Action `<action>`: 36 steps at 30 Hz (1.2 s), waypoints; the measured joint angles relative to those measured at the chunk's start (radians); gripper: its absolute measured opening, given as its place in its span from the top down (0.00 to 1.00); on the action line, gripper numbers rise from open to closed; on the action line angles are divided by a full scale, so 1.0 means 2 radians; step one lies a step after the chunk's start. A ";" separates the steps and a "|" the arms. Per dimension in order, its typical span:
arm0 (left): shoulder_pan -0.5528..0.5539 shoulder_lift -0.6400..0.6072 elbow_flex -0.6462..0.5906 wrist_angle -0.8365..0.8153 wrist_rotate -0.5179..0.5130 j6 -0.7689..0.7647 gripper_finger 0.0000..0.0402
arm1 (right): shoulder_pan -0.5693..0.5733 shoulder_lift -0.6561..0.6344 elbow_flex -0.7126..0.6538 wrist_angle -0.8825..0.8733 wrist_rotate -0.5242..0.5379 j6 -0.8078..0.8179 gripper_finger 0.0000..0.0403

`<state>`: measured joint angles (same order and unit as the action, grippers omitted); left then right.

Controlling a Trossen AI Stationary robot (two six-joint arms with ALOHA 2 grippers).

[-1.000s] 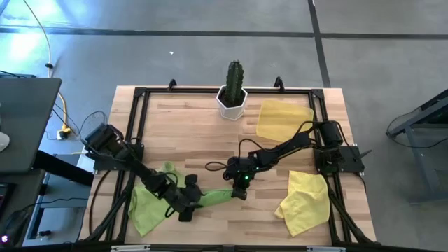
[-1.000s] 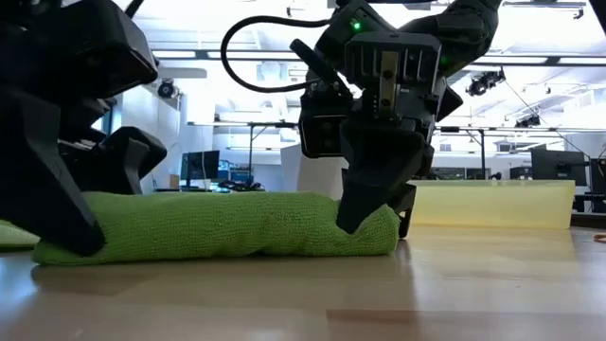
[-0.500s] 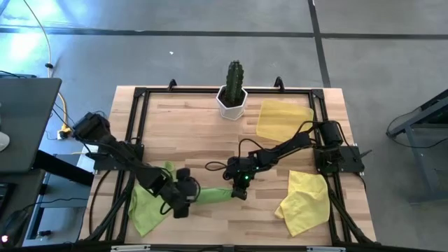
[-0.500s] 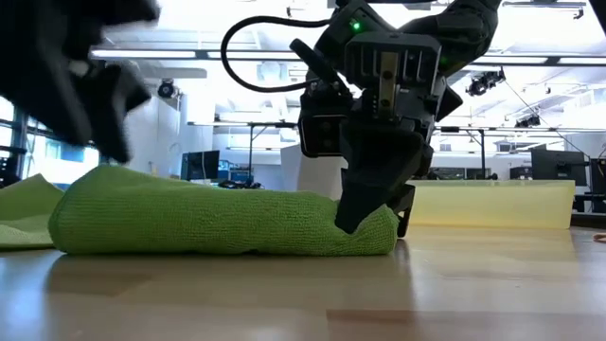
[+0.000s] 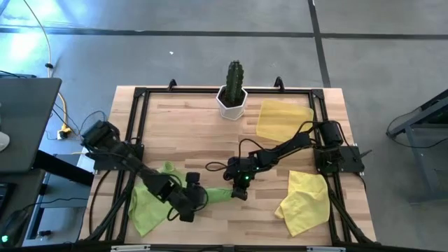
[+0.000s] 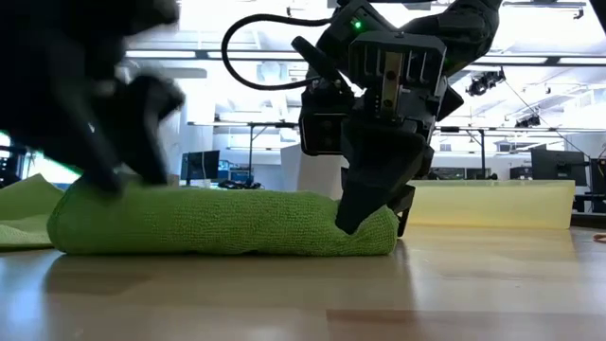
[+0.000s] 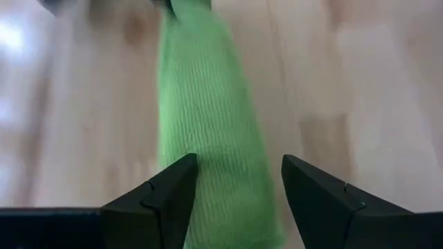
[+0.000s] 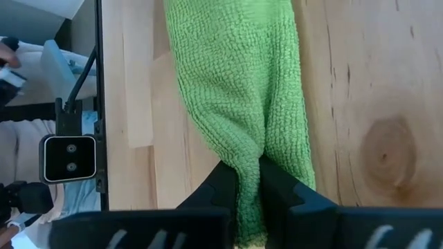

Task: Roll microfiber towels into tight, uniform cylinder then place into a basket
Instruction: Roll the green towel

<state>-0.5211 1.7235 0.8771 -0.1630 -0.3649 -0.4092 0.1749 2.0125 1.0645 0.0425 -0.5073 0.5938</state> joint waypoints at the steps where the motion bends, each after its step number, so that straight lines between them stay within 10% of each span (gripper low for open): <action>1: 0.001 0.008 -0.001 -0.004 0.010 -0.002 0.50 | 0.000 0.000 0.000 0.000 0.000 0.000 0.96; 13: 0.024 0.045 0.003 0.002 0.092 -0.139 0.52 | 0.001 0.000 0.000 -0.001 -0.008 -0.037 0.91; 25: 0.052 0.043 0.001 0.009 0.177 -0.165 0.87 | 0.008 -0.048 -0.001 -0.020 0.008 -0.203 0.70; 36: 0.099 0.045 -0.001 0.015 0.284 -0.177 0.98 | 0.116 -0.109 -0.001 -0.007 0.254 -0.424 0.77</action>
<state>-0.3225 1.8137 0.8753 -0.1325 0.2027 -0.7628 0.4073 1.7950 1.0626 0.0276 0.0012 -0.2541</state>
